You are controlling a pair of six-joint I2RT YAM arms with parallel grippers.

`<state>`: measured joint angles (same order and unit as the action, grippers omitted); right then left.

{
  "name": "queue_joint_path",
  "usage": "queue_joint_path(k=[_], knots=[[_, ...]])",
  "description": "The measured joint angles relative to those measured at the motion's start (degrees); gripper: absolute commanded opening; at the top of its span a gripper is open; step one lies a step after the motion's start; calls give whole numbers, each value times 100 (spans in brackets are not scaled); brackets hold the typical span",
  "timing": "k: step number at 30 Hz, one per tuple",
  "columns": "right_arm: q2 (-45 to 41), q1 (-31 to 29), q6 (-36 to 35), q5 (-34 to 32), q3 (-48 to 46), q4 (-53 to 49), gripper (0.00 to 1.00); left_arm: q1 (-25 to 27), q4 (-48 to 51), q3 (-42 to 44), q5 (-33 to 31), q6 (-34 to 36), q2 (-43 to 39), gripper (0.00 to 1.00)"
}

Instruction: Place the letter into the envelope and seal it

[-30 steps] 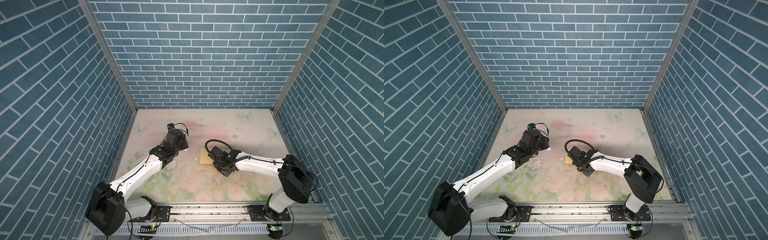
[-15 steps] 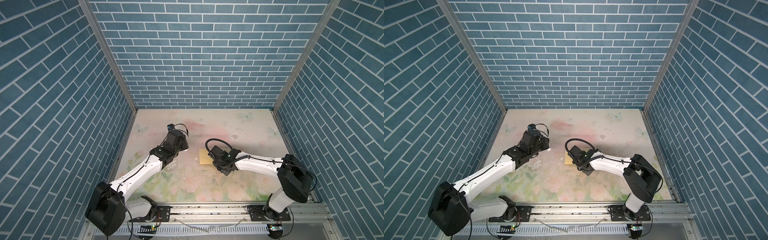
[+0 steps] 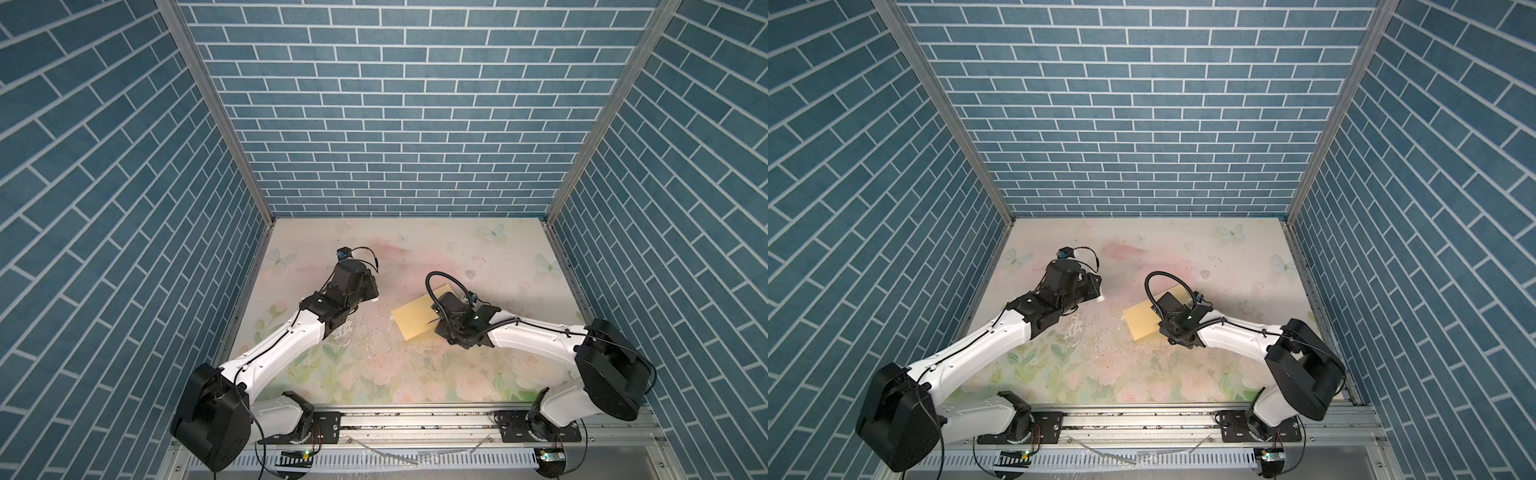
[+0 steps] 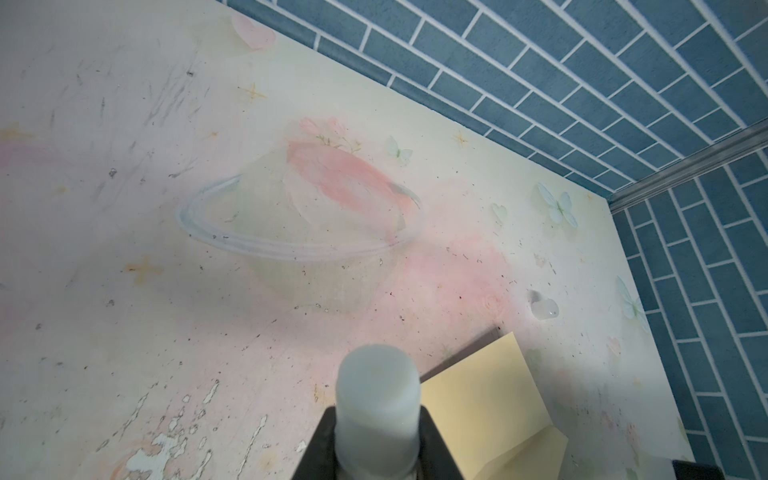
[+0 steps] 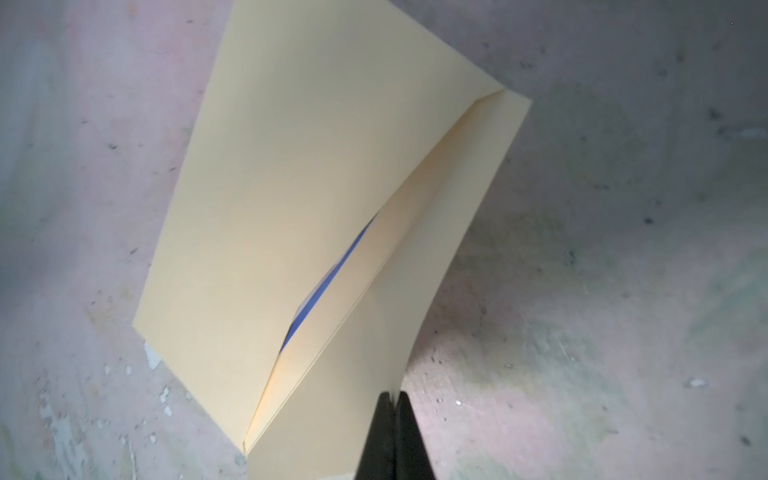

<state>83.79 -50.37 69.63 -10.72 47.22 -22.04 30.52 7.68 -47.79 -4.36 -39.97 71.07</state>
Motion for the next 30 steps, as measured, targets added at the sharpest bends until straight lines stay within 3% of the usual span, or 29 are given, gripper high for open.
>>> queue_joint_path(k=[6, 12, 18, 22, 26, 30], knots=[[-420, 511, -2127, 686, 15, -42, 0, 68, -160, 81, 151, 131, -2, 0], [-105, 953, -4033, 1412, 623, -767, 0, 219, -243, 81, 199, 223, 0, 0], [562, 1331, -5394, 1801, 1554, -1362, 0, 387, -256, 81, 216, 234, 133, 0], [1058, 1554, -5923, 2022, 2083, -1556, 1, 481, -304, 85, 240, 234, 278, 0], [1353, 1670, -6190, 2225, 2356, -1582, 28, 546, -503, 118, 291, 225, 417, 0], [1305, 1718, -6234, 2400, 2374, -1314, 47, 658, -807, 238, 334, 205, 645, 0]])
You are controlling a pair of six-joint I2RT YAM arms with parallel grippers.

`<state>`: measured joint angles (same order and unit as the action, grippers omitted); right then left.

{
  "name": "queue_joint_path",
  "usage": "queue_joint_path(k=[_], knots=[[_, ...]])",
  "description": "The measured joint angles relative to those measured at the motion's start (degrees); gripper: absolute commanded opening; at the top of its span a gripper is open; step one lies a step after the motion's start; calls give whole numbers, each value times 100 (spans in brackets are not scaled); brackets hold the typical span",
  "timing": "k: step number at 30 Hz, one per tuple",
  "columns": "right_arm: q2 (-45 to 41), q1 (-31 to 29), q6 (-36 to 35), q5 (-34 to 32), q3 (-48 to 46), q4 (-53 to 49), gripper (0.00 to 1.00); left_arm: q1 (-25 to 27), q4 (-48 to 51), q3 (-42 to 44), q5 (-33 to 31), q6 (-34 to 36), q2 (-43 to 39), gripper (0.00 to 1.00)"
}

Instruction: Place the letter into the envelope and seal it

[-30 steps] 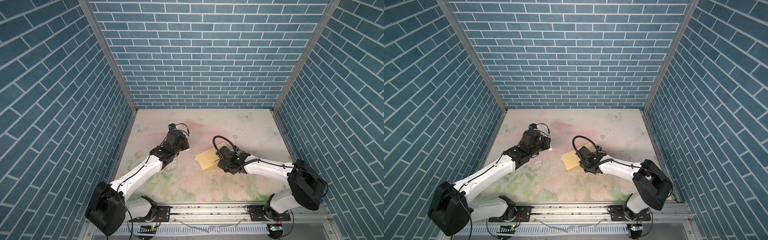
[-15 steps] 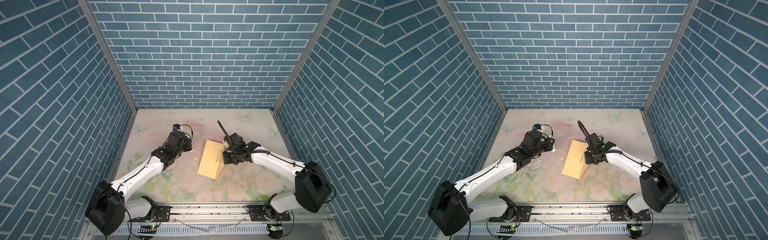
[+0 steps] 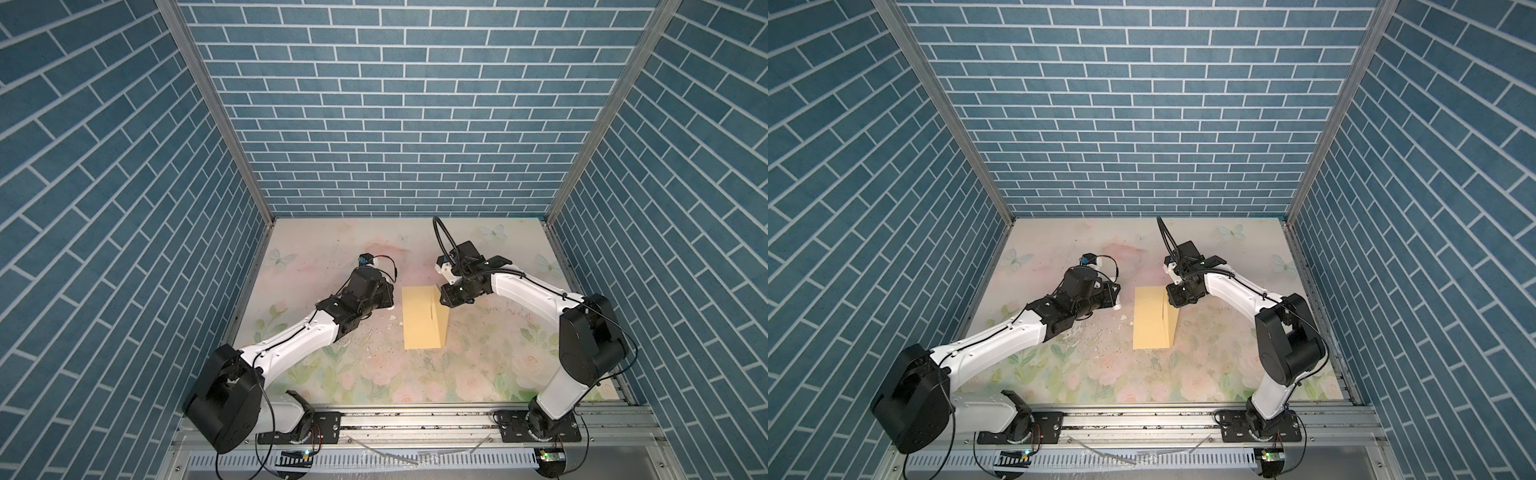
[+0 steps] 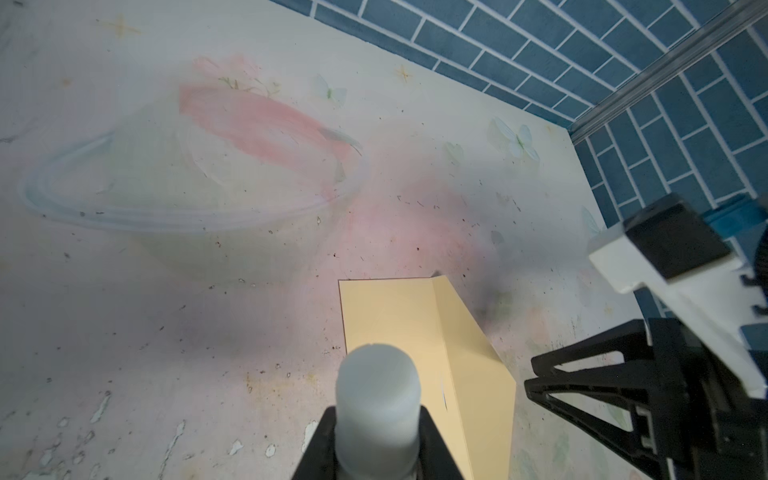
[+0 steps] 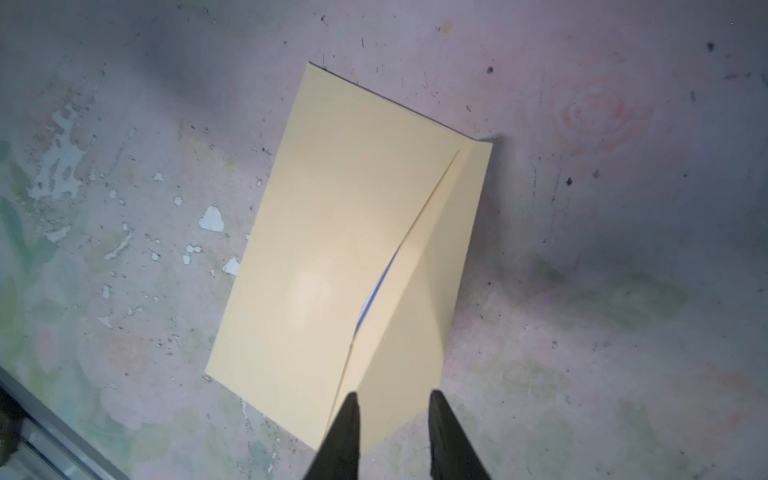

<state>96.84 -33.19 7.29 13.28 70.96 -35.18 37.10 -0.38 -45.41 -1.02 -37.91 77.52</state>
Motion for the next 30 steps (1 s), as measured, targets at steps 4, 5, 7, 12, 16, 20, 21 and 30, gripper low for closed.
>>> queue_joint_path(k=[4, 5, 7, 12, 16, 20, 21, 30], knots=[[-446, 35, 210, -7, -308, 693, 49, 131, -227, 96, 9, 0, 238, 0], [-686, 44, 310, -48, -522, 903, 48, 164, -284, 103, 9, 2, 299, 0], [-1169, 70, 498, -201, -973, 1274, 43, 225, -420, 107, 9, 0, 437, 0], [-2094, 168, 1095, -651, -2142, 2142, 20, 398, -723, 116, -22, 4, 721, 0], [-2236, 284, 1615, -852, -2802, 2599, 10, 540, -905, 116, -70, 13, 953, 0], [-2017, 321, 2072, -828, -3115, 2942, 0, 614, -1040, 114, -107, 20, 1222, 0], [-1926, 321, 2184, -772, -3154, 3064, 0, 623, -1073, 114, -122, 20, 1294, 0], [-1163, 275, 2918, -52, -3296, 4151, 0, 634, -1327, 116, -238, 13, 1762, 0]])
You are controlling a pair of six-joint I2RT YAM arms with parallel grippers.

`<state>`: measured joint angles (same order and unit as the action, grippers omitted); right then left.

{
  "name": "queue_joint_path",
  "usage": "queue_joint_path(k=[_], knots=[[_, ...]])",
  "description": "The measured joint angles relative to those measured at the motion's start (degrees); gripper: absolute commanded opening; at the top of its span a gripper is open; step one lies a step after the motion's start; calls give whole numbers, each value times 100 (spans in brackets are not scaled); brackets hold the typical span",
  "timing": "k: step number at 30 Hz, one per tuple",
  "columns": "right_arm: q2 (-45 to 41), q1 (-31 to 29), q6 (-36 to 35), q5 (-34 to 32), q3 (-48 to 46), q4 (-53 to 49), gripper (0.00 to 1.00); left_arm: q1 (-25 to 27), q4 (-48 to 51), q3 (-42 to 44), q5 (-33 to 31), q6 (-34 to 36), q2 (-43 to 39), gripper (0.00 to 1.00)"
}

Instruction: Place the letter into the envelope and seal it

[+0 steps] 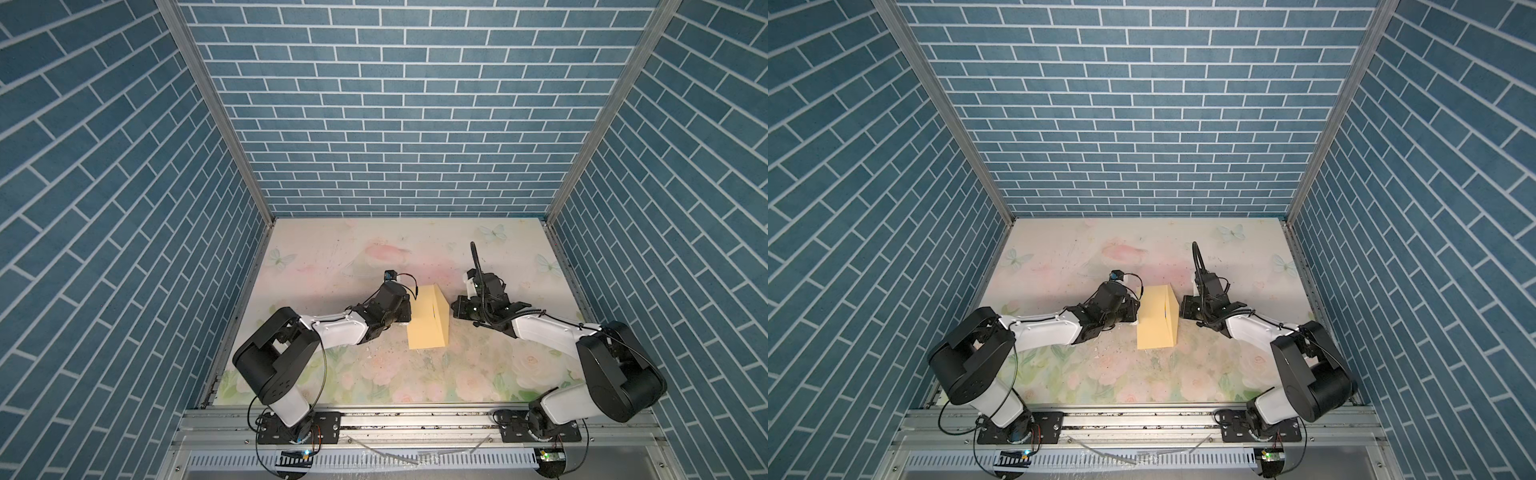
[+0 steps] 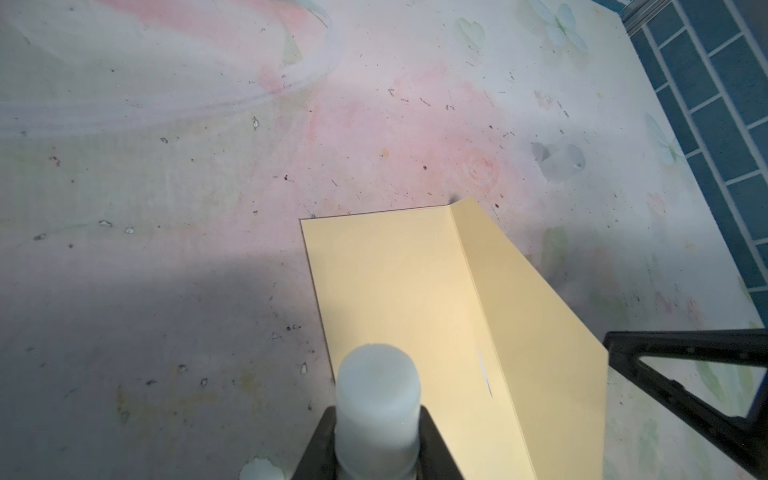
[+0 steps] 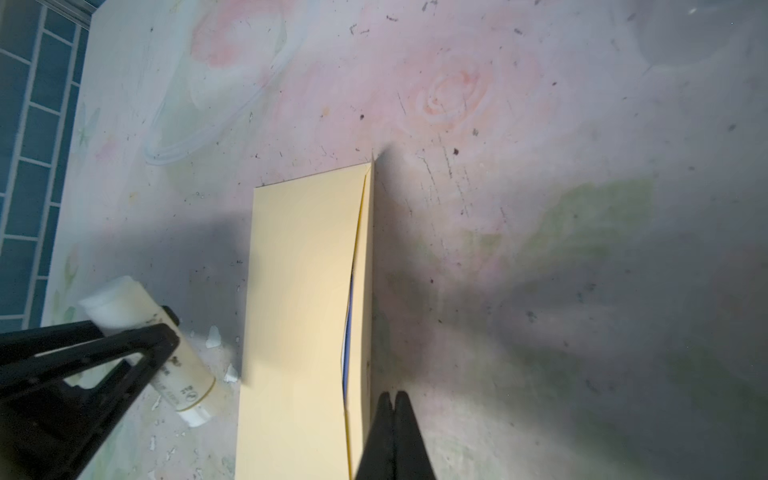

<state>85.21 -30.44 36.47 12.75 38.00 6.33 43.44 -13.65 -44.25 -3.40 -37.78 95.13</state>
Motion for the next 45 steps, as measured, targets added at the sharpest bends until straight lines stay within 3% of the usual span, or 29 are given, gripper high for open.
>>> queue_joint_path(k=[23, 45], knots=[[1427, -520, 673, 645, 293, 1215, 0, 0, -605, -7, -70, -9, 498, 0], [1952, -748, 717, 699, 1091, 632, 0, 0, -619, -98, -59, -11, 629, 0]])
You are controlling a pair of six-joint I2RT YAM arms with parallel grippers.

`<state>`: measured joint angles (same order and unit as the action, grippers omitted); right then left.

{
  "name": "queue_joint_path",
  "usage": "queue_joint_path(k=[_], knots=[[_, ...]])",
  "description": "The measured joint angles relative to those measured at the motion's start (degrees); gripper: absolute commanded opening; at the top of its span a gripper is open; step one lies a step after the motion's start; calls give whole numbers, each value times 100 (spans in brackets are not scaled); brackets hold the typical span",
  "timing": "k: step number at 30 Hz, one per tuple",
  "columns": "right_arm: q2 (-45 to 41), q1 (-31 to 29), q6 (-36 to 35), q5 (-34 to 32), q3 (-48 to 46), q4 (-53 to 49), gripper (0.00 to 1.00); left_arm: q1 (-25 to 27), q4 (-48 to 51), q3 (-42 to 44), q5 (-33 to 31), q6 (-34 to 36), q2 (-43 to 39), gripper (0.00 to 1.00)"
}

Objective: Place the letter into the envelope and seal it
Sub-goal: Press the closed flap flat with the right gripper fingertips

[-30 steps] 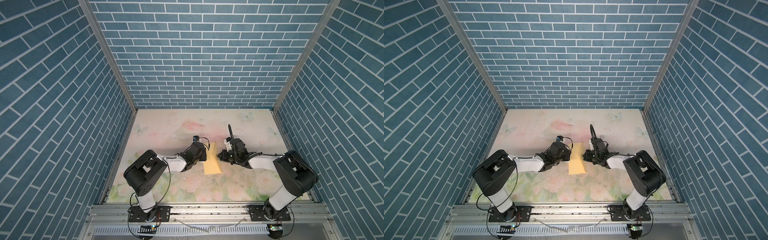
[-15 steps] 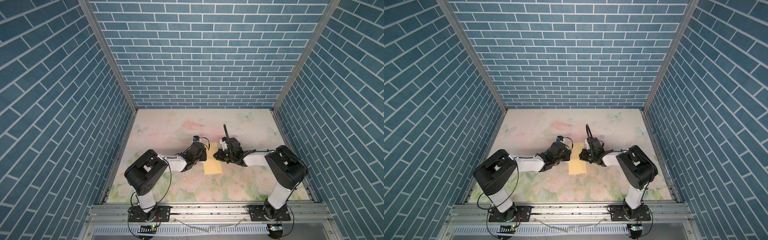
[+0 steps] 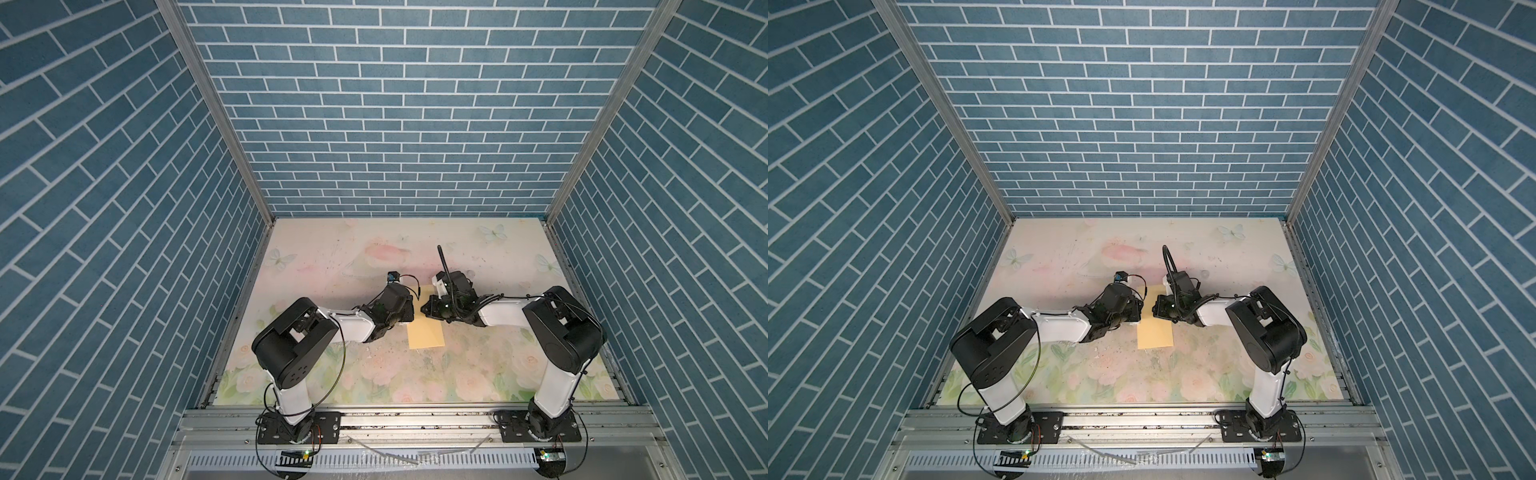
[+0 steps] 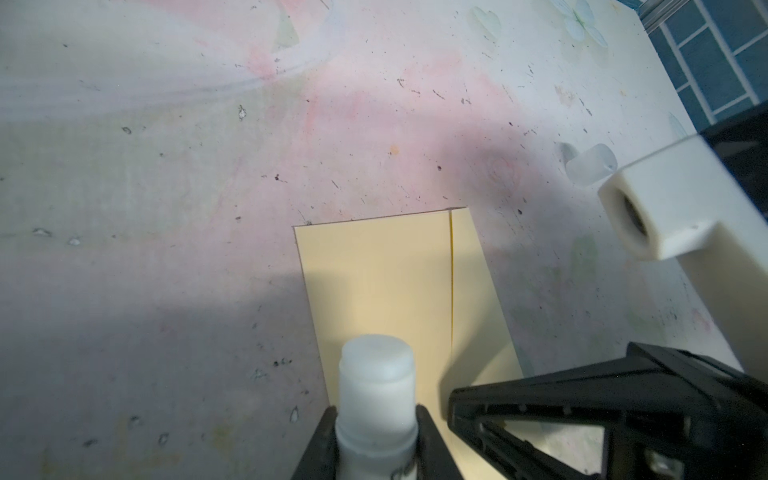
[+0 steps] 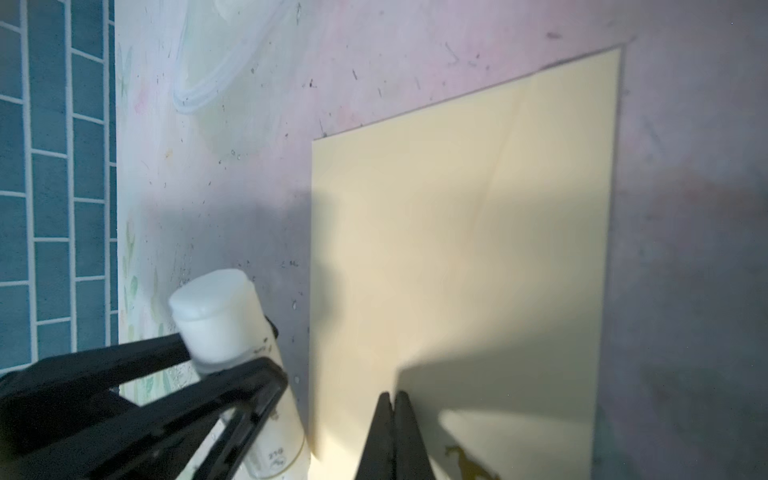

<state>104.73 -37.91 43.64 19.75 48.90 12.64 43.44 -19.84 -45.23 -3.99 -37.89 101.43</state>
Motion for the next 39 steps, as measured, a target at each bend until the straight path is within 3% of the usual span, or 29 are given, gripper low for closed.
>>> queue_joint_path(k=[10, 21, 39], knots=[[-90, -44, -57, 22, 48, -201, 0, -2, 236, -92, 72, -2, -94, 0], [-1250, 81, -66, 48, -129, -74, 0, -2, 435, -282, 87, 2, -459, 0], [-299, 37, -197, -22, -13, -730, 0, -28, 409, -501, 68, 17, 232, 0]])
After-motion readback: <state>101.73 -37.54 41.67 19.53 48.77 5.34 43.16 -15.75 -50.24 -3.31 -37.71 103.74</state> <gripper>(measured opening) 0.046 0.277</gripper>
